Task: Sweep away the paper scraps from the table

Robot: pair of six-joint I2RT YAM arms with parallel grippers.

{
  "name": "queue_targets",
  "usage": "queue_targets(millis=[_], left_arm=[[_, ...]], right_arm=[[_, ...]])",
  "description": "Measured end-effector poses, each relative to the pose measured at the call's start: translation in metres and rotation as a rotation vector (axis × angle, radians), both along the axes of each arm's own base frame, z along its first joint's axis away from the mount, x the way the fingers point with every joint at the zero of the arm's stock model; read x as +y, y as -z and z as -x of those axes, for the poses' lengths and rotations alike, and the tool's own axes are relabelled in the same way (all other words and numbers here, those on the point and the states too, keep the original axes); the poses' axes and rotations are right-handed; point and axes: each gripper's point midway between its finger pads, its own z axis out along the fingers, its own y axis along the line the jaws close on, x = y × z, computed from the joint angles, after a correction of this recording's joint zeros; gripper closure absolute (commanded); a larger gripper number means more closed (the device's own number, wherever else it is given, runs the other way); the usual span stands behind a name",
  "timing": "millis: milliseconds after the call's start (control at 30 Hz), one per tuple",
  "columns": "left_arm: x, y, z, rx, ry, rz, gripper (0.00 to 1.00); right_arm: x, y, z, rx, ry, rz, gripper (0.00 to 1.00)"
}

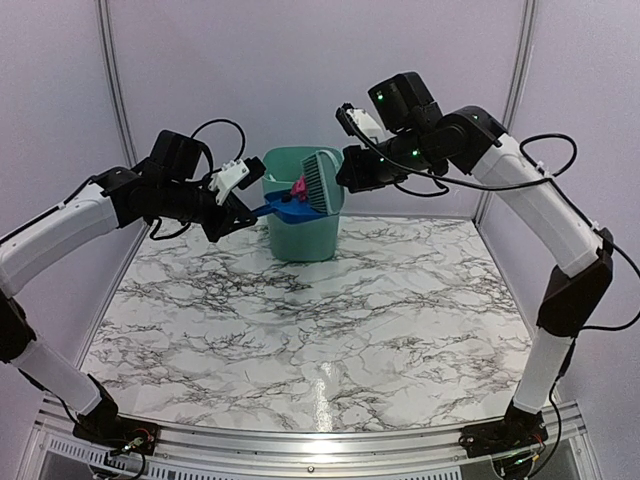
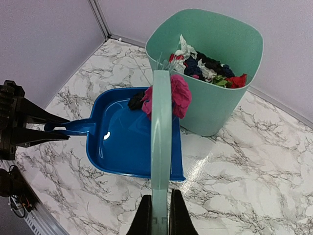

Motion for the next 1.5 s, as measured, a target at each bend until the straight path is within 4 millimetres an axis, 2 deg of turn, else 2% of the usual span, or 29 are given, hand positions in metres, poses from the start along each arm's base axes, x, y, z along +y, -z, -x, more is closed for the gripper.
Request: queue_targets(millis=[200, 400, 567, 700, 833, 1100, 1500], left_arm=[[-0.003, -0.023, -0.017, -0.044, -0.053, 0.029, 1.00], [-0.021, -0.038, -0.059, -0.053, -0.135, 0.082, 1.00], [-0.036, -0.034, -0.094, -0.002, -0.223, 0.140, 1.00], [-0.041, -0.035, -0.112, 0.039, -0.288, 0.197, 1.00], [-0.041, -0.035, -0.122, 0.080, -0.338, 0.248, 1.00], [-0.034, -0.045, -0.133, 0.142, -0.408, 0.347, 1.00], [-0.035, -0.050, -0.133, 0.216, -0.433, 0.435, 1.00]], right_arm=[[0.006, -0.027, -0.013, -0.106, 0.009, -0.050, 1.00], [0.010, -0.049, -0.037, -0.193, 0.053, -0.102, 1.00], [-0.004, -0.051, -0.063, -0.216, 0.118, -0.123, 1.00], [-0.018, -0.056, -0.077, -0.229, 0.155, -0.137, 1.00], [-0.024, -0.056, -0.083, -0.223, 0.166, -0.146, 1.00], [-0.020, -0.056, -0.080, -0.182, 0.143, -0.191, 1.00], [-0.014, -0.045, -0.073, -0.116, 0.112, -0.212, 1.00]])
